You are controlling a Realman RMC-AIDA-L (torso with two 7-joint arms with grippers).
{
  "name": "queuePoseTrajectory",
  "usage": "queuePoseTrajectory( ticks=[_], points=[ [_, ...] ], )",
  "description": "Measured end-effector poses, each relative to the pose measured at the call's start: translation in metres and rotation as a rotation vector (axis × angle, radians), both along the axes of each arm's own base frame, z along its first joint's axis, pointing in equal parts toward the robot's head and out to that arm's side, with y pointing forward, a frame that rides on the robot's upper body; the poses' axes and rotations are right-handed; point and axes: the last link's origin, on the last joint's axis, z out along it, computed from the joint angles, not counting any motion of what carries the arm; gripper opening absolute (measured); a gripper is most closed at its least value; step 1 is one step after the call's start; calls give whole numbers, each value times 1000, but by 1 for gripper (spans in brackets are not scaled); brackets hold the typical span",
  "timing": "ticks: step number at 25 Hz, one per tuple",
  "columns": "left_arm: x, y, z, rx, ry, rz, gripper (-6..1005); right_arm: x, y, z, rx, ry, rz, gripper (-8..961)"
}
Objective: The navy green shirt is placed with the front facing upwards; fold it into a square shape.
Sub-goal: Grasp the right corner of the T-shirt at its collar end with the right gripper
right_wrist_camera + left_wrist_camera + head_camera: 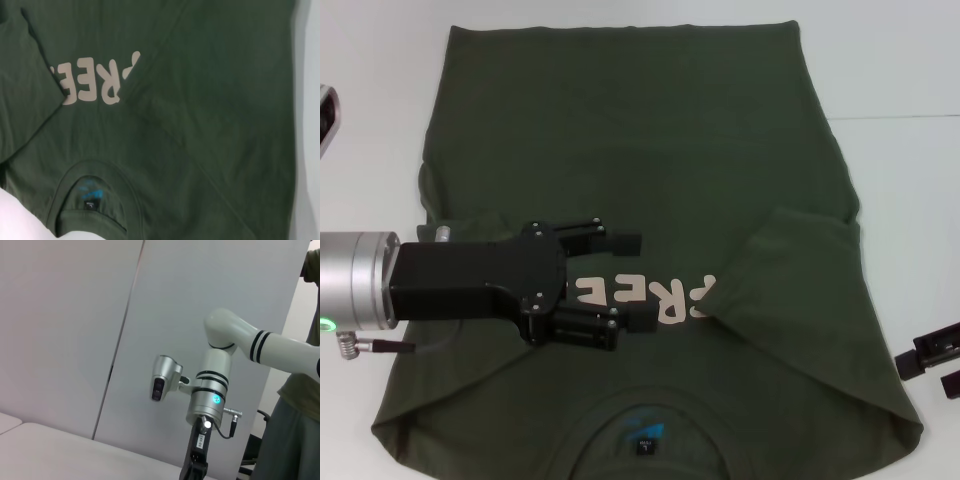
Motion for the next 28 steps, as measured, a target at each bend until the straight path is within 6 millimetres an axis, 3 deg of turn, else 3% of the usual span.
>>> queuePoseTrajectory(
  ticks=[6, 12, 28],
  points=[
    [0, -1, -1, -1, -2, 3, 937, 11, -5, -6, -16, 22, -62, 852],
    [-1, -1, -3, -10, -8, 9, 937, 28, -11, -6, -11, 39, -130, 696],
    [-2, 0, -5, -9, -10, 22, 936, 49, -14, -13, 30, 50, -208, 716]
  ],
)
